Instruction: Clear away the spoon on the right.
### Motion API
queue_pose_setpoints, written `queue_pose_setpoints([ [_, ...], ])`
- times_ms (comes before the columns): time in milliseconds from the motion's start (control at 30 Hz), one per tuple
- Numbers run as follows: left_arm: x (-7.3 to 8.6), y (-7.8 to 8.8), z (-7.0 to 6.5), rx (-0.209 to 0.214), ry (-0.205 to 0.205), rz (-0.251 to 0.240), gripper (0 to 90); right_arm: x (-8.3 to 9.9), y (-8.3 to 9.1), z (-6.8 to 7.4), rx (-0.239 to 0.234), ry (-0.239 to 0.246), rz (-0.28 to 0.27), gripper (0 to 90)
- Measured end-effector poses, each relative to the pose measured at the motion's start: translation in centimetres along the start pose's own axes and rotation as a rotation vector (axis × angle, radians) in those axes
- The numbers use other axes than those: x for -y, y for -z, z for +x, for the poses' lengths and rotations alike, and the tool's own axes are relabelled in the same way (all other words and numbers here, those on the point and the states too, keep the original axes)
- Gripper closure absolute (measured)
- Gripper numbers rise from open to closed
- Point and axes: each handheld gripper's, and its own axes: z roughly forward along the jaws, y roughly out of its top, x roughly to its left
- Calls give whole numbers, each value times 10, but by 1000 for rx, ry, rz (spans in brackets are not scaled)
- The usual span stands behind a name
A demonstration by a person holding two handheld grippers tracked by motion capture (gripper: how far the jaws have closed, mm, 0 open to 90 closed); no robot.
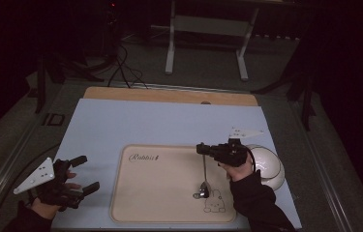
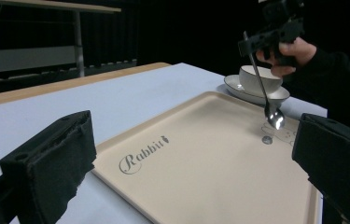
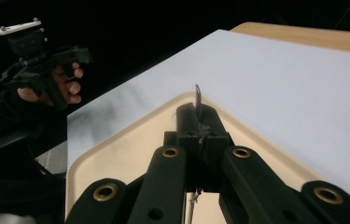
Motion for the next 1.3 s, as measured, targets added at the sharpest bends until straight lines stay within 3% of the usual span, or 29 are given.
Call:
queue_pose_setpoints([
  [367, 0, 0, 0, 2, -1, 1, 0, 25, -13, -1, -102, -38, 20, 896],
  [567, 0, 0, 0, 4, -1, 0, 0, 31, -17, -5, -106, -65, 30, 895],
  [700, 0, 0, 0, 5, -1, 1, 0, 33, -17, -9, -79, -85, 41, 887],
  [967, 0, -1, 0, 7, -4, 2, 0, 41, -15, -21, 17, -157, 66, 862],
  [1133, 0, -1, 0, 8, -2, 2, 0, 42, -16, -25, 74, -178, 97, 850],
  [1300, 0, -1, 0, 9, -4, 2, 0, 45, -17, -28, 107, -207, 113, 843],
])
